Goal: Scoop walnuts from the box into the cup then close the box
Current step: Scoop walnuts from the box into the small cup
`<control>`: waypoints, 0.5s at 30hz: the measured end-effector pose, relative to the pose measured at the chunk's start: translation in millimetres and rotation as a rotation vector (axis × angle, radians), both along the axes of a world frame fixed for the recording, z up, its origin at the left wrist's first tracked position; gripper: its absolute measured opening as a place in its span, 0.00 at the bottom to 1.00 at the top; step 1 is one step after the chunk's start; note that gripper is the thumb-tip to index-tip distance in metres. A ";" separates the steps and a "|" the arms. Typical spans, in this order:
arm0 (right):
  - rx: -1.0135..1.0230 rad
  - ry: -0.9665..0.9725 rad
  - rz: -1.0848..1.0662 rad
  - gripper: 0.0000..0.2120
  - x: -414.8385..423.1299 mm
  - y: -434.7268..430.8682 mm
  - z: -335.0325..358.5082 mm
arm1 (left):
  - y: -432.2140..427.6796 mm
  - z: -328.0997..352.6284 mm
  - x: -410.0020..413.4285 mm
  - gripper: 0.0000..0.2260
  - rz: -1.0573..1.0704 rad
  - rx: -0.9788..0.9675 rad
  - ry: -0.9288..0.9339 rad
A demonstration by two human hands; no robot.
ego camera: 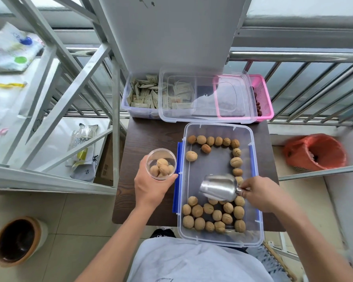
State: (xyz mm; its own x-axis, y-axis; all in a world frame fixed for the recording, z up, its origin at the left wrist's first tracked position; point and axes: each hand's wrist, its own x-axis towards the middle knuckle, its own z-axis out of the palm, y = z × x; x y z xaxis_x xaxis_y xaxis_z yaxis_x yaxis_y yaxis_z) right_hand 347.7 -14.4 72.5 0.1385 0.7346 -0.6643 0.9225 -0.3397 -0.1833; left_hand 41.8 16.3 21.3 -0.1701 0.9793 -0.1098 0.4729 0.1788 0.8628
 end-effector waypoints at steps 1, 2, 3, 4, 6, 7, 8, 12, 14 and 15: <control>-0.025 -0.011 0.017 0.09 -0.6 -1.7 -2.9 | 1.0 -0.1 1.8 0.39 -0.003 0.014 0.005; -0.040 -0.022 0.032 0.09 -1.7 -3.4 -5.7 | 1.3 0.1 3.7 0.40 -0.010 0.025 -0.002; -0.045 -0.028 0.040 0.09 -2.9 -4.9 -9.2 | 1.1 0.0 4.8 0.40 -0.017 0.032 -0.006; -0.038 -0.028 0.048 0.09 -5.0 -5.9 -11.7 | 0.4 -0.1 5.5 0.40 -0.027 0.040 0.000; -0.021 -0.039 0.068 0.10 -10.3 -7.6 -18.8 | -2.1 -0.5 6.0 0.39 -0.050 0.049 0.029; -0.006 -0.048 0.076 0.10 -13.8 -8.4 -22.6 | -3.5 -1.1 5.5 0.39 -0.051 0.051 0.038; 0.008 -0.060 0.079 0.09 -18.1 -8.6 -26.9 | -4.6 -0.7 5.4 0.39 -0.047 0.052 0.038; 0.067 -0.033 0.128 0.14 -39.8 -9.1 -40.1 | -8.7 -0.2 5.0 0.39 -0.020 0.052 0.020; 0.088 -0.058 0.186 0.13 -45.1 -8.9 -42.8 | -10.2 -1.4 3.8 0.40 -0.018 0.054 0.023; 0.095 -0.068 0.211 0.13 -45.0 -8.7 -44.1 | -10.6 -2.3 3.1 0.39 -0.016 0.051 0.022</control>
